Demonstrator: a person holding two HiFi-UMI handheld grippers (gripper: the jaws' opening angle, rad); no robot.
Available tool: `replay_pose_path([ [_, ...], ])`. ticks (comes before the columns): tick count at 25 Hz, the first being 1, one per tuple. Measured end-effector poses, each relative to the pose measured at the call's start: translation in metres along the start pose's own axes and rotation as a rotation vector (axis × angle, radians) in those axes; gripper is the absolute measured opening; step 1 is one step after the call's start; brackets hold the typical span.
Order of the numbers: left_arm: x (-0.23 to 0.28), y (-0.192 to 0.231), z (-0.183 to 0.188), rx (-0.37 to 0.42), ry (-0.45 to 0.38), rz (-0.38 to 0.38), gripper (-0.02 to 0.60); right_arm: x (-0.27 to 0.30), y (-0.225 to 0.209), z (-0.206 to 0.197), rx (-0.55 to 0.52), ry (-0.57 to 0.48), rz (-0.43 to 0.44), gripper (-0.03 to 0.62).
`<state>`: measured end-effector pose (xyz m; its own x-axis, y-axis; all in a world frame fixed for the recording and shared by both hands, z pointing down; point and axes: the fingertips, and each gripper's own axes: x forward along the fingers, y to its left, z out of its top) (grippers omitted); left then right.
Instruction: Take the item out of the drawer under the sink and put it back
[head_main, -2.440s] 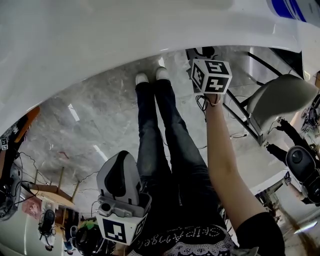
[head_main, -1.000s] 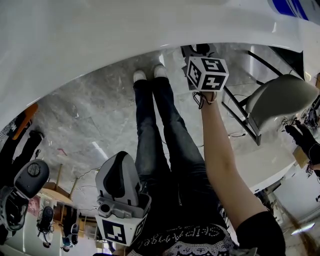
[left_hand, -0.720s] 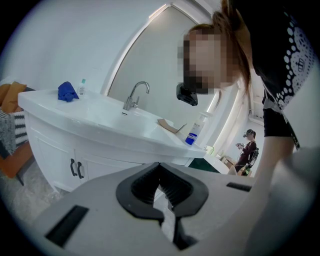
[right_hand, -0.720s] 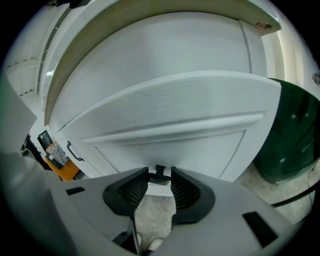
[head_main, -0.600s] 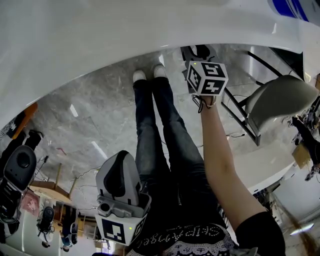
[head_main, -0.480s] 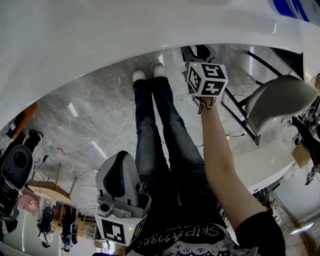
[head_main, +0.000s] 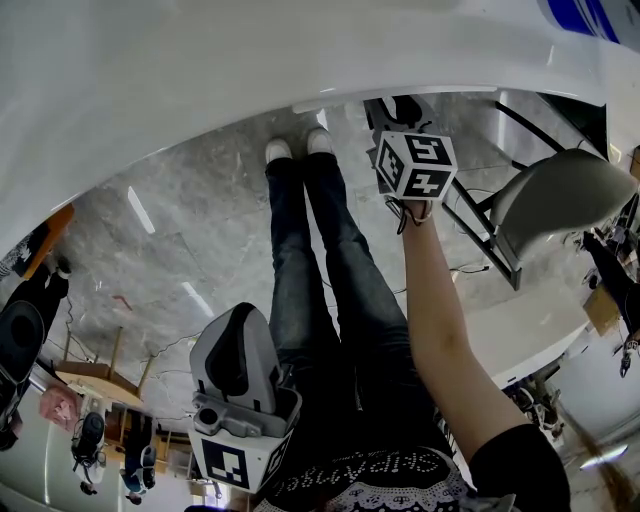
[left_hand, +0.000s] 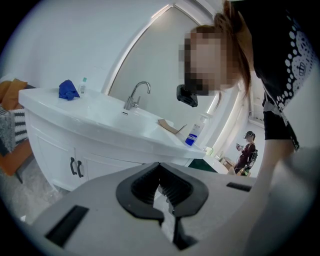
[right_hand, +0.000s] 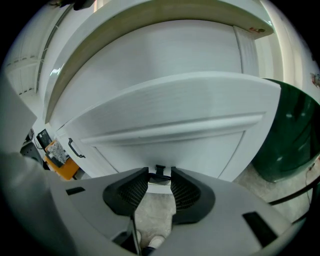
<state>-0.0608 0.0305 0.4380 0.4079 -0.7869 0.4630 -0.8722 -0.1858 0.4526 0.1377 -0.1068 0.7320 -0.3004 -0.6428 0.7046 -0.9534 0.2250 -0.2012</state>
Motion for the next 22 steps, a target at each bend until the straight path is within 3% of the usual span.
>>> replay_pose_path([
  [22, -0.006, -0.001, -0.002, 0.000, -0.010, -0.005, 0.005, -0.026, -0.002, -0.031, 0.015, 0.036, -0.019, 0.147],
])
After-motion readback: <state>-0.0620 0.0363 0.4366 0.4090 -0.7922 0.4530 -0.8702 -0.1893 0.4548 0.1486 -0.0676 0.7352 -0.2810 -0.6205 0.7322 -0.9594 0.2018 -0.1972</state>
